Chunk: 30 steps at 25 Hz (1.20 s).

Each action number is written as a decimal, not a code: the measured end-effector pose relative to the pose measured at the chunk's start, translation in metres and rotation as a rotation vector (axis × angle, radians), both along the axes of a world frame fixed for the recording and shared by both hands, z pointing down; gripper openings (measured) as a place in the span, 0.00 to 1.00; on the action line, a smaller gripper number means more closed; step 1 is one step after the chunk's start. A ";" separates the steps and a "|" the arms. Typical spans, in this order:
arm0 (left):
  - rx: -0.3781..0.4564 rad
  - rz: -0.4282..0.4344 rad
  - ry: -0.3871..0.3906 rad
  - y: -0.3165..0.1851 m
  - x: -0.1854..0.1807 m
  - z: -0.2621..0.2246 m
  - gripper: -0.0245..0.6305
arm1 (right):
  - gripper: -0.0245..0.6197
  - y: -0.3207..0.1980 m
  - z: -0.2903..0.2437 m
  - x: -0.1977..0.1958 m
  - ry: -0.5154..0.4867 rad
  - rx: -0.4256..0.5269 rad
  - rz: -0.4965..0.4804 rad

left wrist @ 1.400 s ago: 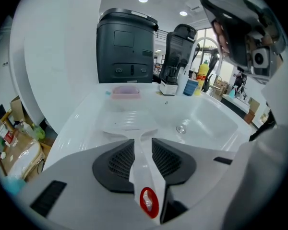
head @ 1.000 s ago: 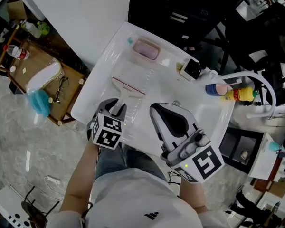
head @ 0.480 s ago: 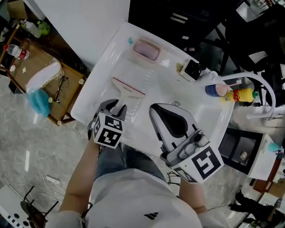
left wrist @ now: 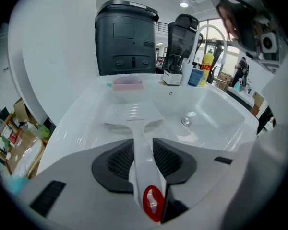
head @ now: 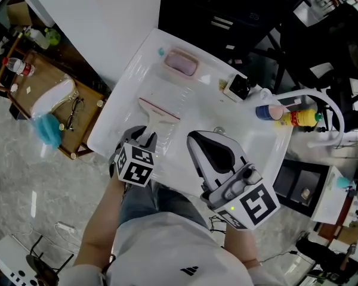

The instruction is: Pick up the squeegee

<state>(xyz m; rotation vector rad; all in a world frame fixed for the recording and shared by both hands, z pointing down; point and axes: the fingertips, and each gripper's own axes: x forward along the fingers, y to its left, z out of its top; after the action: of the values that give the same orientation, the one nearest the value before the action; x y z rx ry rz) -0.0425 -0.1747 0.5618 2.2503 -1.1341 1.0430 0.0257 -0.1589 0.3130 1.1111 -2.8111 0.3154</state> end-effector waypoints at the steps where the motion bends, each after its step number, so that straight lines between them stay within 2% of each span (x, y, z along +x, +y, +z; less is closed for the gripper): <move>1: -0.003 -0.003 0.003 0.000 0.000 0.000 0.24 | 0.05 0.000 0.000 0.000 0.000 -0.001 0.000; 12: 0.036 -0.050 0.083 -0.004 -0.007 -0.018 0.22 | 0.05 0.005 -0.002 -0.003 -0.001 0.007 0.002; 30: 0.156 0.013 0.176 -0.014 0.006 -0.074 0.22 | 0.05 0.013 -0.015 0.003 -0.004 0.041 0.075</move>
<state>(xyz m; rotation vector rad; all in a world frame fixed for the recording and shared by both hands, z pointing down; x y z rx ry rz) -0.0367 -0.1884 0.4881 2.4182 -1.1620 0.7671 0.0290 -0.1461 0.2984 1.2279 -2.7960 0.2674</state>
